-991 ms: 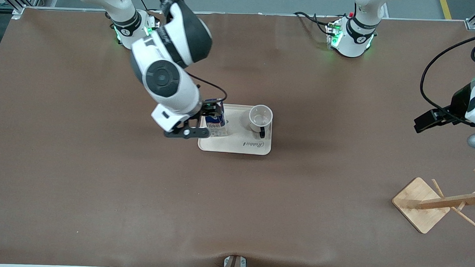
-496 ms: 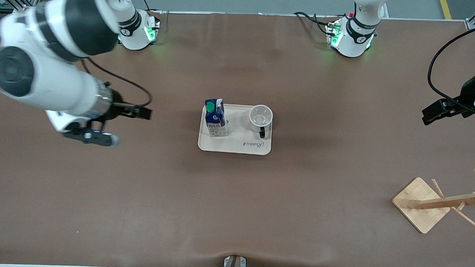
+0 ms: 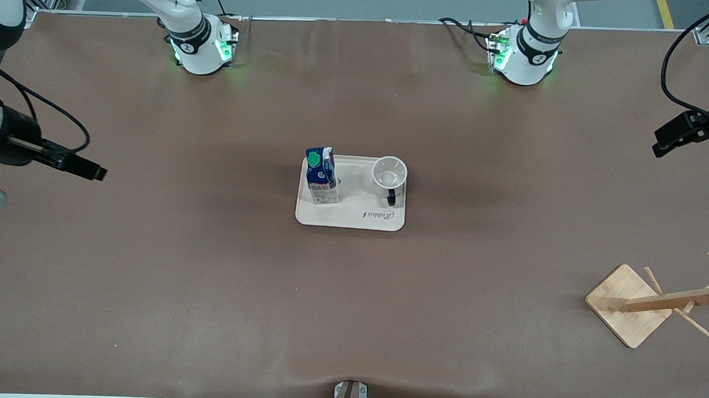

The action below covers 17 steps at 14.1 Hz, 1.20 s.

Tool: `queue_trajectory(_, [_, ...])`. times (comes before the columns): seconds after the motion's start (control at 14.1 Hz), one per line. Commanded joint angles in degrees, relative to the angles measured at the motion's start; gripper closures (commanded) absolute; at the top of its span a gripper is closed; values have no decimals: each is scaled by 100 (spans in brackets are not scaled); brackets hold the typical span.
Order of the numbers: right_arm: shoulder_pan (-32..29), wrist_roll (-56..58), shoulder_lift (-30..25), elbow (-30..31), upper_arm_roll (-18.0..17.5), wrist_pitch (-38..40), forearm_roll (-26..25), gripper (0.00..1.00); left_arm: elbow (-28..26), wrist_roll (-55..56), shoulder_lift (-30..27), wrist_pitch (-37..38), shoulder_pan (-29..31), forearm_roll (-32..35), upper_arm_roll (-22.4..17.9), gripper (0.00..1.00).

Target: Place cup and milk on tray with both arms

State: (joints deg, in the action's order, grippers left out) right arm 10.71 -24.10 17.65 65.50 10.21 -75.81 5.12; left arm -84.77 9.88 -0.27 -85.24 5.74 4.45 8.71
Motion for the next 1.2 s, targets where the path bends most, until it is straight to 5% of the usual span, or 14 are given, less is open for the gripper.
queue_trajectory(0.0, [-289, 535, -708, 953, -99, -249, -186, 0, -390, -100, -315, -63, -222, -93, -177, 0])
queue_trajectory(0.5, [-421, 1450, -2177, 2773, -134, -689, -361, 0, -743, -109, -518, -309, -451, -119, -292, 0])
queue_trajectory(1.13, [-456, 2111, -2028, 2634, -107, -971, -608, 0, -725, -118, -509, -354, -407, -541, -265, 0])
